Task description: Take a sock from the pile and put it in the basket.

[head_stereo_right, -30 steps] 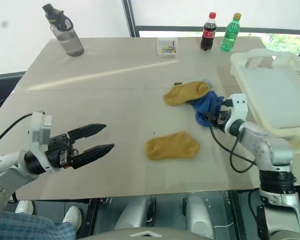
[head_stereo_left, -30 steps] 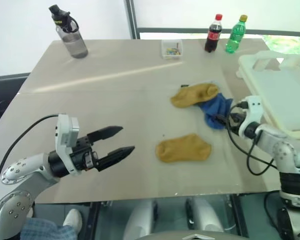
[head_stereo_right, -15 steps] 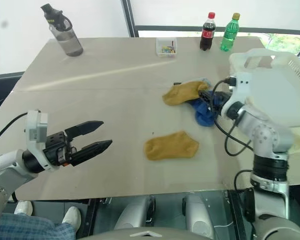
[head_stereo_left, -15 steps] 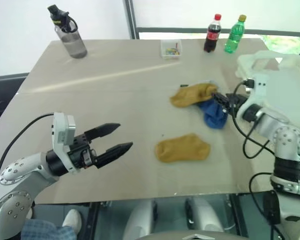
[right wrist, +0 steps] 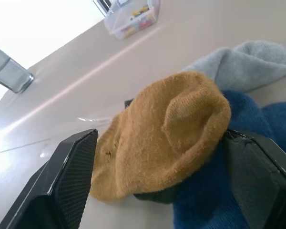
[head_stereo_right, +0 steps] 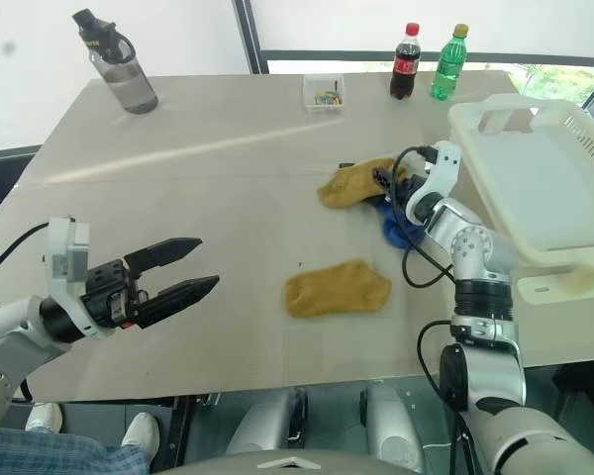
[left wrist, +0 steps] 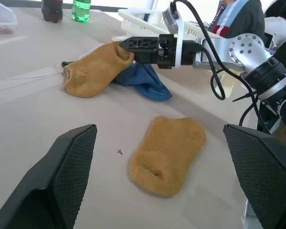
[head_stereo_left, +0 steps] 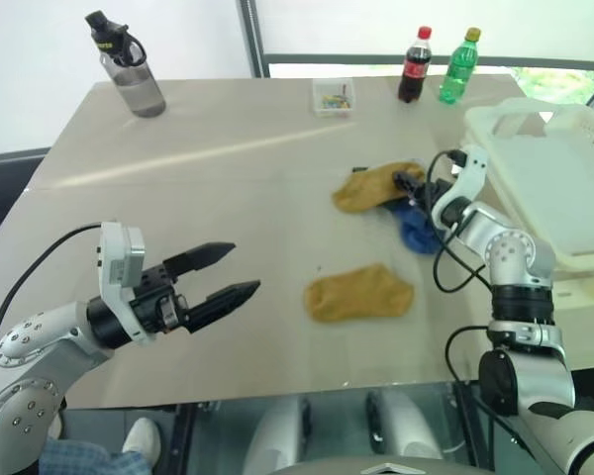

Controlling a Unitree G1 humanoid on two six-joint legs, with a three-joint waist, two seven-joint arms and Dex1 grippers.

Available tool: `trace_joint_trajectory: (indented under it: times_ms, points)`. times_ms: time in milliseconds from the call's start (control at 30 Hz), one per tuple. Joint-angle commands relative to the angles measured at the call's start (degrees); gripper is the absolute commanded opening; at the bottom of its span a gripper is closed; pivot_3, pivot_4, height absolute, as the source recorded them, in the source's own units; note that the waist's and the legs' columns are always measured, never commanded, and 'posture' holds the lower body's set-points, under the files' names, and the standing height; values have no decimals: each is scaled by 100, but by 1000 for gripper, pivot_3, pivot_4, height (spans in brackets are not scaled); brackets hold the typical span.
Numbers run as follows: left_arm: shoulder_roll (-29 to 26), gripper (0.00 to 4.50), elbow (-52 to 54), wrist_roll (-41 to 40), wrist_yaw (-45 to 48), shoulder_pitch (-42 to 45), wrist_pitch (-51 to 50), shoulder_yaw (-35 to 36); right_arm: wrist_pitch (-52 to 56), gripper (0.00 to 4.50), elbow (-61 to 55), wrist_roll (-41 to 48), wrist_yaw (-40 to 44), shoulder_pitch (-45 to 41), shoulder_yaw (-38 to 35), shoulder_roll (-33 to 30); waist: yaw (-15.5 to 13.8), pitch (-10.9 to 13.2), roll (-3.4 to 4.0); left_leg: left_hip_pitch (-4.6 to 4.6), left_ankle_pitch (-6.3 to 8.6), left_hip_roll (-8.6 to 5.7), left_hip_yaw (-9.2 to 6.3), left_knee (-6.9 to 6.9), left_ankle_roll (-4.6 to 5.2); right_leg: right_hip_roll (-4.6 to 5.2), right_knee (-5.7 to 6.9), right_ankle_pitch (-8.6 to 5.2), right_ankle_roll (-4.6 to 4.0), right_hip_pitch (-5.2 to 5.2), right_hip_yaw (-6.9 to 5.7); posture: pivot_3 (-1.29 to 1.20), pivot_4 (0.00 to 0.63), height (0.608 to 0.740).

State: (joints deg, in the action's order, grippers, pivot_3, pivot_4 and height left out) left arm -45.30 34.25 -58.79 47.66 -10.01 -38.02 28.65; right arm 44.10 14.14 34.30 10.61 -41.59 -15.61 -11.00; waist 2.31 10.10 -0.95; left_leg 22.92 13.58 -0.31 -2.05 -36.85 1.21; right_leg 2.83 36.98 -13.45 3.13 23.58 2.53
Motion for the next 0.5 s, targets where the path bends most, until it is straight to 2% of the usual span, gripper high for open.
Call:
trace_joint_trajectory:
  times_ms: [33, 267, 500]
  points:
    - [34, 4500, 149, -104, 2, -16, 110, 129, -178, 3208, -69, -2, 69, -156, -38, 31, 3, 0, 1, 0, 0, 0, 0, 0, 0, 0, 0, 0, 0, 0, 0, 0, 150, 740]
    - [76, 4500, 216, -110, -27, -82, 112, 153, -205, 171, -26, -128, 151, -66, 40, 27, 5, 0, 1, -1, 0, 0, -1, 0, 0, 0, 1, 0, 0, 0, 1, 0, 150, 740]
    - [74, 4500, 253, -145, -44, -130, 91, 150, 238, 75, -531, -31, 336, 24, 236, -37, 5, 1, 1, -1, 0, 0, -2, 0, 0, 0, 1, 0, 0, 1, 1, 0, 150, 740]
